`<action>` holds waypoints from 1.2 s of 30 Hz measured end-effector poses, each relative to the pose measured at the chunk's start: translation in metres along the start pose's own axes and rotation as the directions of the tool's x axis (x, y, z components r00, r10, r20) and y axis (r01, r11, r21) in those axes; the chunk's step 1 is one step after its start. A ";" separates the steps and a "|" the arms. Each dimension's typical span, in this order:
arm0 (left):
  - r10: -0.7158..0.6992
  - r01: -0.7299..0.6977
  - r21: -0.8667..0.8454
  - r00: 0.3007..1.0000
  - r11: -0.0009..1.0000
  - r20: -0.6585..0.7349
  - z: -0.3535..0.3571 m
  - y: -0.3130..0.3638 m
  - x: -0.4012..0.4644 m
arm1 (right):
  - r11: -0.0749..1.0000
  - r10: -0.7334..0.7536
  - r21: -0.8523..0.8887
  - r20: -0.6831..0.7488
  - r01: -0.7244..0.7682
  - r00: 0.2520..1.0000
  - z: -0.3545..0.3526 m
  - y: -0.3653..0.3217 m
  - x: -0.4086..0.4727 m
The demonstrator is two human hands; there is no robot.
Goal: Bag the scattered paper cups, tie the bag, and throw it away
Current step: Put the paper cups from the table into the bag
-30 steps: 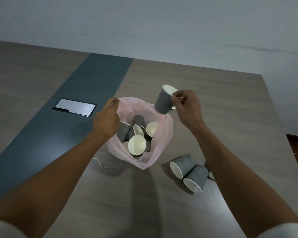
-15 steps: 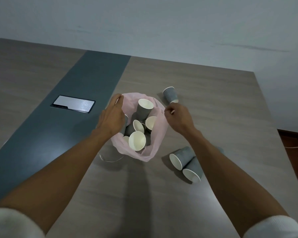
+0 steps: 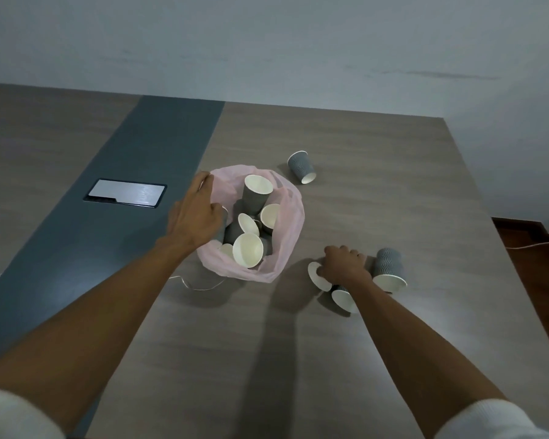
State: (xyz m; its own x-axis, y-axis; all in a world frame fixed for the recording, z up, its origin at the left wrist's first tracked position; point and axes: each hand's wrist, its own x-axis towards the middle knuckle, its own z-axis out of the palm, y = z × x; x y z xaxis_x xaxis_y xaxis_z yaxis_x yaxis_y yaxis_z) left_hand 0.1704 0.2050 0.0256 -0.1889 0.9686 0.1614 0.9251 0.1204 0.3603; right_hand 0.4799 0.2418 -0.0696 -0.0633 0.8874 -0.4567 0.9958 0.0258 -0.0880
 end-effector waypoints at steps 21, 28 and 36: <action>0.029 -0.025 -0.069 0.998 0.997 0.058 -0.005 -0.020 0.006 | 0.573 -0.203 0.707 -0.369 0.416 0.907 -0.088 -0.089 -0.005; 0.008 -0.007 -0.094 1.000 0.996 0.016 0.003 -0.023 0.003 | 0.630 0.205 0.767 -0.009 -0.125 0.979 -0.069 -0.066 0.017; -0.060 0.028 -0.231 0.990 0.973 -0.131 0.012 -0.007 0.006 | 0.312 0.111 0.935 -0.210 0.167 0.971 -0.070 -0.051 0.021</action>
State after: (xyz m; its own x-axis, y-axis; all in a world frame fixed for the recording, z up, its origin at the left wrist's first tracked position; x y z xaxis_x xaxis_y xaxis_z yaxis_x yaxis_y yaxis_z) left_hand 0.1662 0.2125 0.0131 -0.2858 0.9227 0.2587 0.8182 0.0944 0.5671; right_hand 0.4324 0.2916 -0.0132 0.0634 0.9615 -0.2673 0.2381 -0.2747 -0.9316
